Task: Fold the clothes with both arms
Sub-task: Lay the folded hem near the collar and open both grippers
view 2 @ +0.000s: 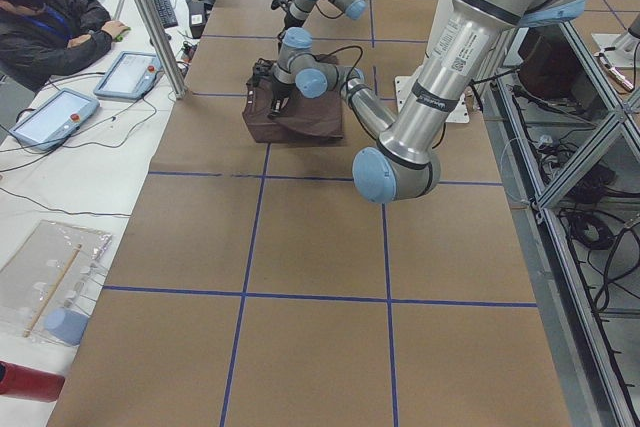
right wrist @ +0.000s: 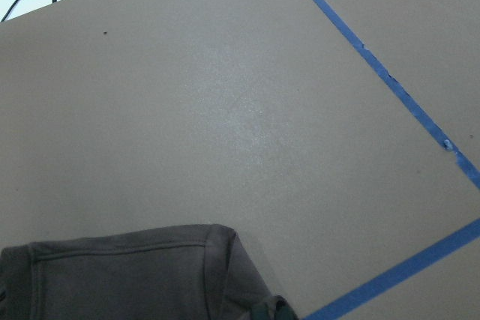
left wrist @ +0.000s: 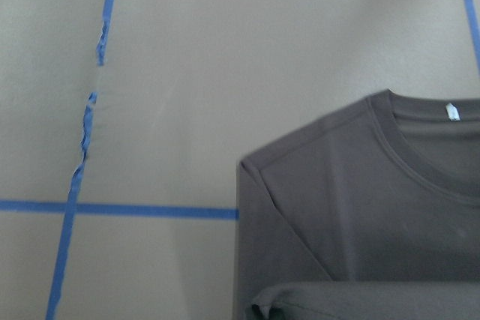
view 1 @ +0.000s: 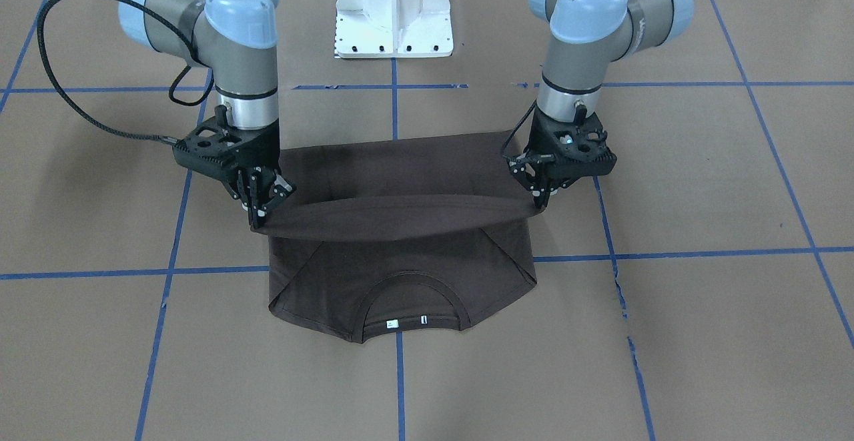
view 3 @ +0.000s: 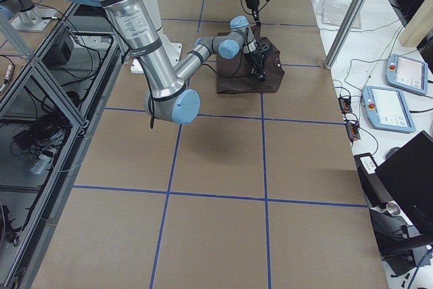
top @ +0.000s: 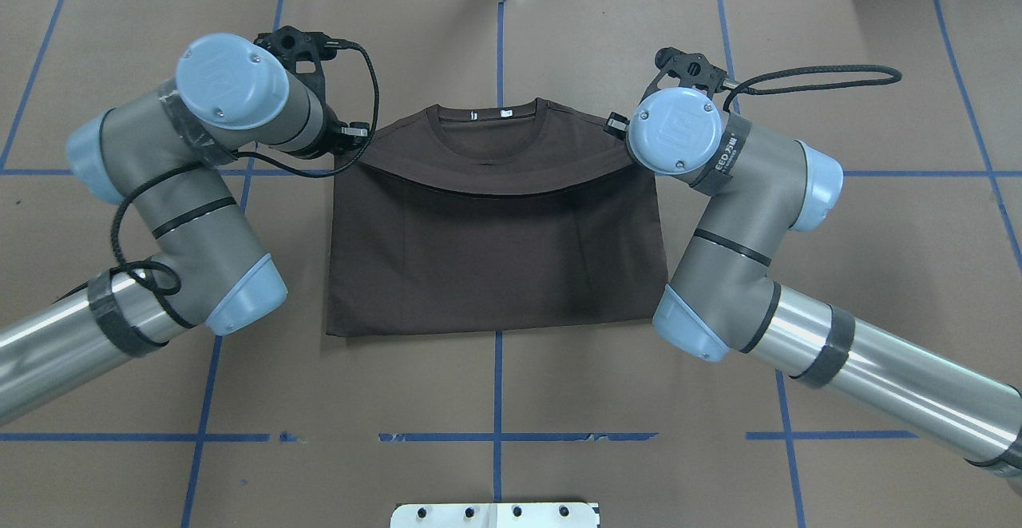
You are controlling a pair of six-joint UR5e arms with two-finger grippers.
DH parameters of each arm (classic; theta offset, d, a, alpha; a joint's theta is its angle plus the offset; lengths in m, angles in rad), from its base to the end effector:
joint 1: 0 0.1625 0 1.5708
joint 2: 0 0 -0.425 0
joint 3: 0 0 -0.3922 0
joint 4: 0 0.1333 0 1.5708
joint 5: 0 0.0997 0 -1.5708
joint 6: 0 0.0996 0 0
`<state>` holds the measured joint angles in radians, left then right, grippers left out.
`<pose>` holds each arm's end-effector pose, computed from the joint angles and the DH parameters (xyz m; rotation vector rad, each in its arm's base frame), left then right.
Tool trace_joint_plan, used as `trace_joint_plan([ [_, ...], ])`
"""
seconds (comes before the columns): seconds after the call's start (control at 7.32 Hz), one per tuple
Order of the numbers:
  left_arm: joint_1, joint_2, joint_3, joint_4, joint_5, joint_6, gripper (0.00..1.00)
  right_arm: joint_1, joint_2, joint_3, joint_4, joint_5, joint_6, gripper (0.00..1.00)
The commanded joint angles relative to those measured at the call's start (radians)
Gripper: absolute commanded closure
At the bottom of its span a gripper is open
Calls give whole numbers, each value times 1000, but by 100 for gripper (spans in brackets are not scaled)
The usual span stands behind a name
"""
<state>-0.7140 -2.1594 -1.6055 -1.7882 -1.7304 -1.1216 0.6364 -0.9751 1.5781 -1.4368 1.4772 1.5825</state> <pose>0.4477 -0.5434 0.2783 0.3359 0.7844 -0.1815 -0.4798 -0.5319 0.2983 0.3172 -0.6861 0.6521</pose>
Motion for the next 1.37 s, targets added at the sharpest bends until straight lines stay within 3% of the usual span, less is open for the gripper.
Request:
trace_joint_plan([
  [0.0,-2,-33,106,-74,2,17,100,8,18,-67,32,2,-4,100],
  [0.68,-2,-33,119,-79,9,19,100,6,16,-98,33,0,-15,96],
  [0.82,-2,-24,113,-85,8,28,27,-16,15,-131,36,-17,-38,1],
  [0.96,-4,-14,107,-135,6,39,0,-21,10,-157,97,-35,-83,0],
  [1.23,10,70,-24,-145,-3,39,0,-11,-11,-116,144,-9,-259,0],
])
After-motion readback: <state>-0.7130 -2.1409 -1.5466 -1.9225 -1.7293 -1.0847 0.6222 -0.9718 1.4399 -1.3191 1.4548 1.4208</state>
